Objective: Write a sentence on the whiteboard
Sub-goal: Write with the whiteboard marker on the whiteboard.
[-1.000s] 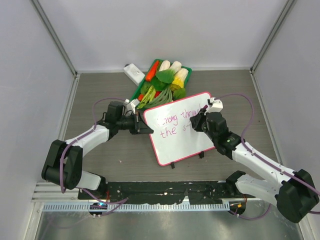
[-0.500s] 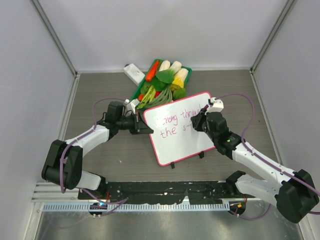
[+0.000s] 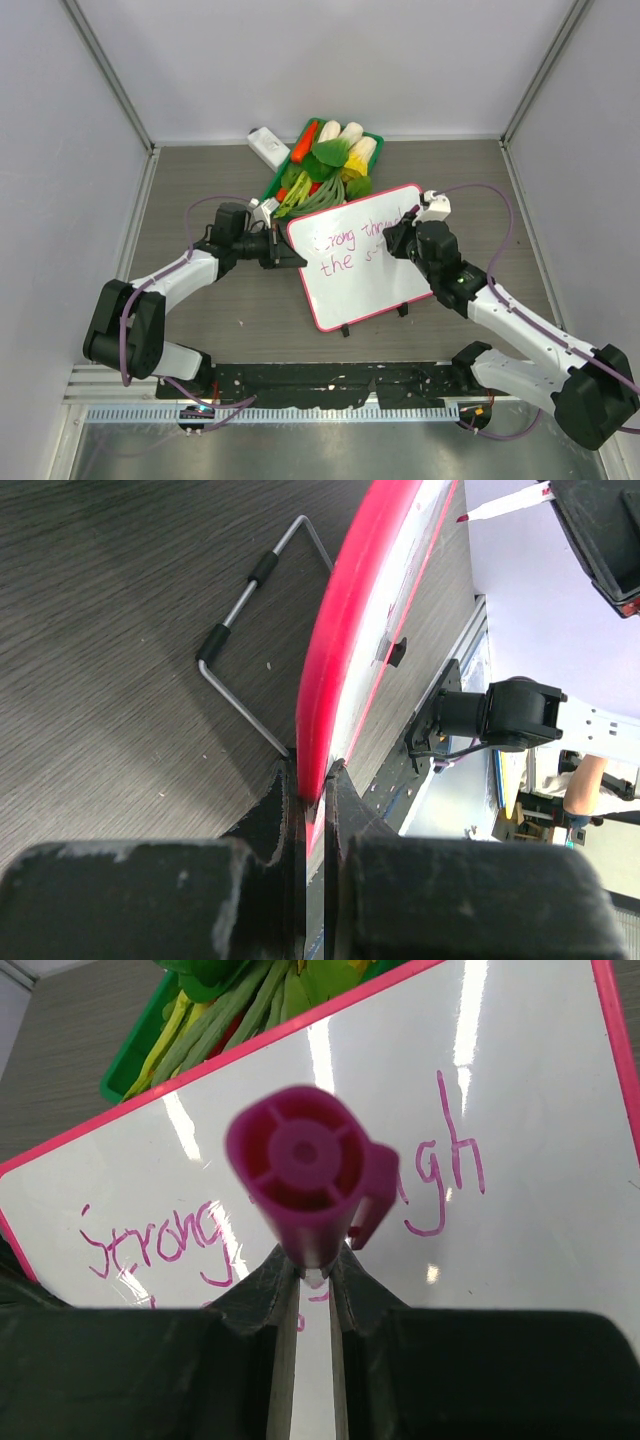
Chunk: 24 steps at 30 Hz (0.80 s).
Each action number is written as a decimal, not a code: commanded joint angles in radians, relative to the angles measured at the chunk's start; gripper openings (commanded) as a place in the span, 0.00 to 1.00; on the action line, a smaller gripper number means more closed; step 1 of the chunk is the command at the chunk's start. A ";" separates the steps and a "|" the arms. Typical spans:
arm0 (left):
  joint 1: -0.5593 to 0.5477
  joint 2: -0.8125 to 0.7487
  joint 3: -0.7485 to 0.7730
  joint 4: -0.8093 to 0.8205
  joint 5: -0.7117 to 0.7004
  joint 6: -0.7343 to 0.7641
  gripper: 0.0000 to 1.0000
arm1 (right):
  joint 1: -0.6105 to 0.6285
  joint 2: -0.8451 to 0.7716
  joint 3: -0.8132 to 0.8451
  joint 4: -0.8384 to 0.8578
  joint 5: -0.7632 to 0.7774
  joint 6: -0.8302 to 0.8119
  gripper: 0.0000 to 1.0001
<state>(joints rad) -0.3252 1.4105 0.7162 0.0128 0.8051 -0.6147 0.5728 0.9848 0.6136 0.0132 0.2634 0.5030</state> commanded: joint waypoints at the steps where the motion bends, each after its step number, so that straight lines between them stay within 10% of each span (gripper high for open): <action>1: 0.011 -0.001 0.014 -0.047 -0.150 0.086 0.00 | -0.005 -0.008 0.051 0.039 -0.003 -0.007 0.01; 24: 0.011 -0.005 0.009 -0.043 -0.150 0.087 0.00 | -0.005 0.000 -0.035 -0.005 -0.016 0.002 0.01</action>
<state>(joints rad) -0.3252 1.4105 0.7162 0.0105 0.8051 -0.6151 0.5720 1.0130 0.6006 0.0185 0.2520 0.5037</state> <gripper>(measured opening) 0.046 0.198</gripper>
